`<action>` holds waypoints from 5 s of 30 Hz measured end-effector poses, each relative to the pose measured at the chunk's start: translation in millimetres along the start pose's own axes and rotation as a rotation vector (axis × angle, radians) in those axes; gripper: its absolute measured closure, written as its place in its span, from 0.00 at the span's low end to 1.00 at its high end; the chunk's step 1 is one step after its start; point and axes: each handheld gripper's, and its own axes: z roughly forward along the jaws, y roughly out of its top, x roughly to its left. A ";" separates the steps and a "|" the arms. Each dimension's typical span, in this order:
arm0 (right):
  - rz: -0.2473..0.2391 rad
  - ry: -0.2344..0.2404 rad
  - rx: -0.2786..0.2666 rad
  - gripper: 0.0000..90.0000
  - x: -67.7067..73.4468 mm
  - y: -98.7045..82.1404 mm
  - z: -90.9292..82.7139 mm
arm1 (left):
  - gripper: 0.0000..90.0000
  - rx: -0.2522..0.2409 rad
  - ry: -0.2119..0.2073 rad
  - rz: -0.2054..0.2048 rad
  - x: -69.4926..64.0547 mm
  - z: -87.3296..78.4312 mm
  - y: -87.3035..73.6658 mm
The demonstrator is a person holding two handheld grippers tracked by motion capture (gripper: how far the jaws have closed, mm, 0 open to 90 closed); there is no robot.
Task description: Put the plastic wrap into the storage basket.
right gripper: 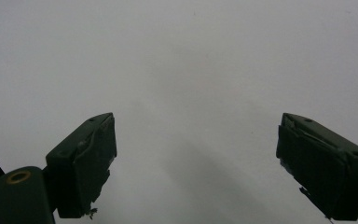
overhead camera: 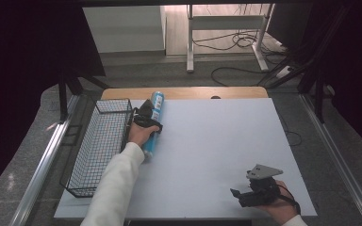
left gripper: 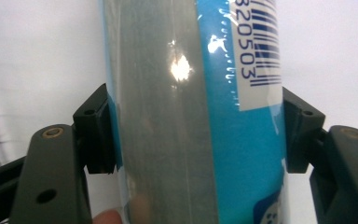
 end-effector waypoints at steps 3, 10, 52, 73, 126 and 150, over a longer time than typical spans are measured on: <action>0.000 0.000 0.000 0.14 0.1 0.2 0.1 | 0.34 -0.005 -0.035 -0.008 0.0 -0.6 -0.7; 0.001 0.001 0.000 0.14 -0.1 0.2 0.1 | 0.34 -0.056 -0.089 0.013 -5.5 -16.6 -1.4; -0.006 -0.006 0.007 0.14 6.3 6.6 4.8 | 0.34 -0.303 -0.190 0.083 96.6 -200.5 -145.7; -0.007 -0.007 0.018 0.14 5.6 7.0 7.4 | 0.34 -0.242 -0.175 -0.037 126.0 -165.2 -137.2; -0.022 -0.004 0.025 0.14 6.2 8.2 8.9 | 0.34 0.001 0.100 -0.066 110.5 -77.5 -104.5; -0.024 -0.007 0.027 0.14 6.9 7.0 8.5 | 0.15 -0.103 -0.041 -0.042 98.4 -108.7 -110.4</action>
